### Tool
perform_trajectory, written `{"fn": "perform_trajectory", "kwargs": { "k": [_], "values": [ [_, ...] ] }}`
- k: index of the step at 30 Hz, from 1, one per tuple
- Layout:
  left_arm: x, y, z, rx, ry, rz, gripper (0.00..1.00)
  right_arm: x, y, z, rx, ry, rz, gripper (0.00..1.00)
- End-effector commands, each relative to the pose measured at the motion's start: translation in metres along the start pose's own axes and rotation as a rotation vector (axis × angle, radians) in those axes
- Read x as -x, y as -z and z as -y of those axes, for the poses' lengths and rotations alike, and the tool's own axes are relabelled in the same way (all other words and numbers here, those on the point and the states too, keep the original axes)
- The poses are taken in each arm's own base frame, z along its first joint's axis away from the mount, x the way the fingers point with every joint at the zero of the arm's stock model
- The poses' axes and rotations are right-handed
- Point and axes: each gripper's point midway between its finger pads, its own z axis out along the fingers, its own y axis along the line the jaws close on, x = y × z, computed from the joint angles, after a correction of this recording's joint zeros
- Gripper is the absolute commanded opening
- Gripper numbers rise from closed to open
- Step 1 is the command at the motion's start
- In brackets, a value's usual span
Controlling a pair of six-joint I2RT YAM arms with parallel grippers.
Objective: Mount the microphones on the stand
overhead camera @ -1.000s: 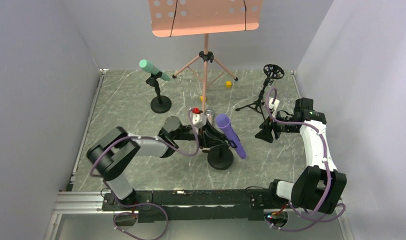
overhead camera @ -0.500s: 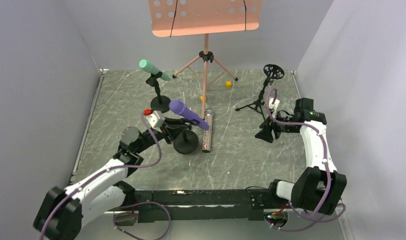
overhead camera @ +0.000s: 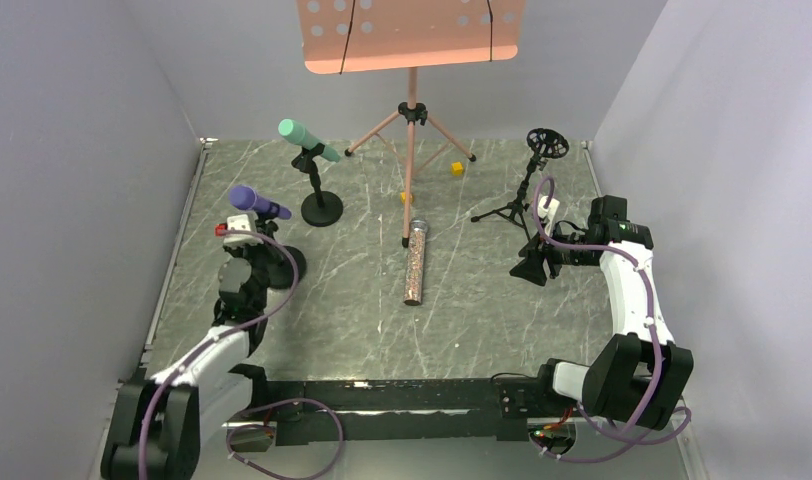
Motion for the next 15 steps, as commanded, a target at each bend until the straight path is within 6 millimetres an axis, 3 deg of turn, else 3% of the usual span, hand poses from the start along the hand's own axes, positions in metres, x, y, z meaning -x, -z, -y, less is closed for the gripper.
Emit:
{"fn": "perform_trajectory", "kwargs": {
  "k": [1, 8, 12, 15],
  "values": [
    [0.106, -0.033, -0.014, 0.101, 0.023, 0.339, 0.00, 0.013, 0.003, -0.001, -0.004, 0.054, 0.049, 0.61],
    [0.110, -0.098, -0.029, 0.094, -0.059, 0.311, 0.00, 0.013, 0.003, -0.001, -0.006, 0.055, 0.044, 0.61],
    [0.095, -0.125, -0.029, 0.055, -0.077, 0.262, 0.01, 0.012, 0.003, 0.000, -0.009, 0.053, 0.040, 0.61],
    [0.076, -0.135, -0.029, 0.038, -0.058, 0.219, 0.09, 0.011, 0.003, 0.001, -0.009, 0.050, 0.037, 0.61]
  ]
}}
